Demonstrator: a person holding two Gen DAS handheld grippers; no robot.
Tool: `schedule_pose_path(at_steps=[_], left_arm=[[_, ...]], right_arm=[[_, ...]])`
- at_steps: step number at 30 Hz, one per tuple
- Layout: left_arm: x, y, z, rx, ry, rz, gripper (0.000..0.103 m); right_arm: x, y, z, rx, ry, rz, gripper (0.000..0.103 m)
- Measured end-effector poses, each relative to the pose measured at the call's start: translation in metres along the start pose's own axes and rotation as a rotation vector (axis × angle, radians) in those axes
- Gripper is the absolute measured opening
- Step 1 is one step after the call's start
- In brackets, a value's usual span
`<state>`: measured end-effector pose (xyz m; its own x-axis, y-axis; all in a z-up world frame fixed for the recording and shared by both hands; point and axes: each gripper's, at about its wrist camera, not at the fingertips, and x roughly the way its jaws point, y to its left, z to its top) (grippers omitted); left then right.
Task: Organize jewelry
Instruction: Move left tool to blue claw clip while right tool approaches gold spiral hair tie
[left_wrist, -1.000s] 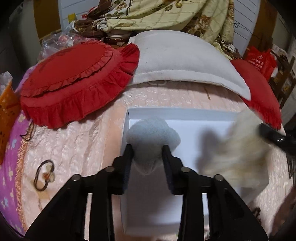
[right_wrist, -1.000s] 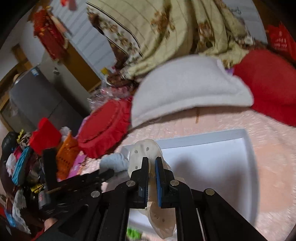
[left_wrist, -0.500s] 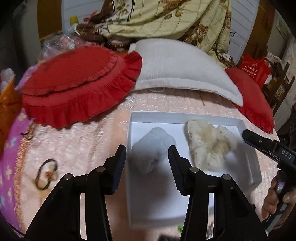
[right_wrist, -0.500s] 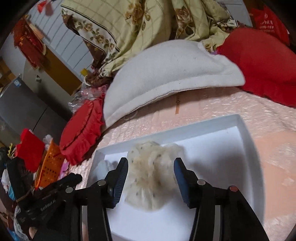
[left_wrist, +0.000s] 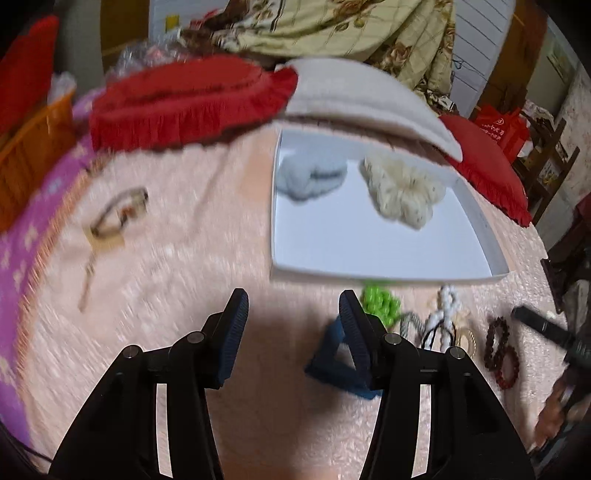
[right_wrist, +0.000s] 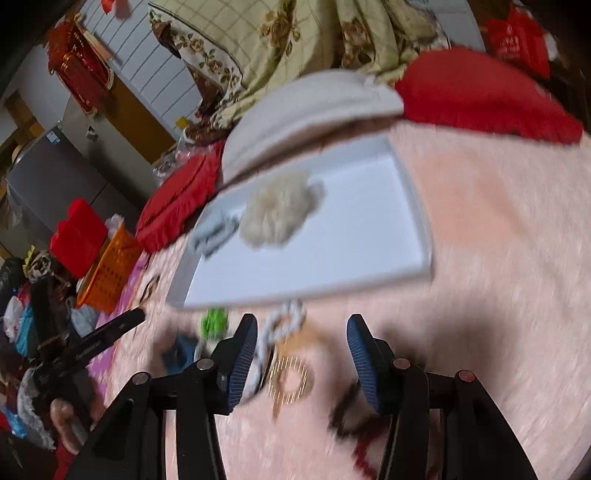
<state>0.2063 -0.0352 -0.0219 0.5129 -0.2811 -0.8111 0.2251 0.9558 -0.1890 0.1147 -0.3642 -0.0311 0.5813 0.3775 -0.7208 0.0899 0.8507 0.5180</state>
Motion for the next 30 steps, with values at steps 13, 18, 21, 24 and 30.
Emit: schedule_pose_path(at_steps=[13,18,21,24,30], left_arm=[[0.019,0.003,-0.024,0.021,0.06,-0.107,0.051],[0.028,-0.007,-0.029,0.055,0.087,-0.127,0.052],[0.029,-0.009,-0.03,0.065,0.076,-0.116,0.058],[0.031,-0.006,-0.029,0.054,0.086,-0.139,0.058],[0.033,-0.004,-0.027,0.044,0.099,-0.163,0.059]], right_arm=[[0.027,0.033,-0.038,-0.196,0.031,-0.142,0.047],[0.033,0.032,-0.046,-0.235,0.043,-0.171,0.047],[0.036,0.032,-0.046,-0.252,0.039,-0.183,0.047],[0.042,0.031,-0.045,-0.251,0.037,-0.188,0.047],[0.049,0.035,-0.039,-0.254,0.022,-0.206,0.047]])
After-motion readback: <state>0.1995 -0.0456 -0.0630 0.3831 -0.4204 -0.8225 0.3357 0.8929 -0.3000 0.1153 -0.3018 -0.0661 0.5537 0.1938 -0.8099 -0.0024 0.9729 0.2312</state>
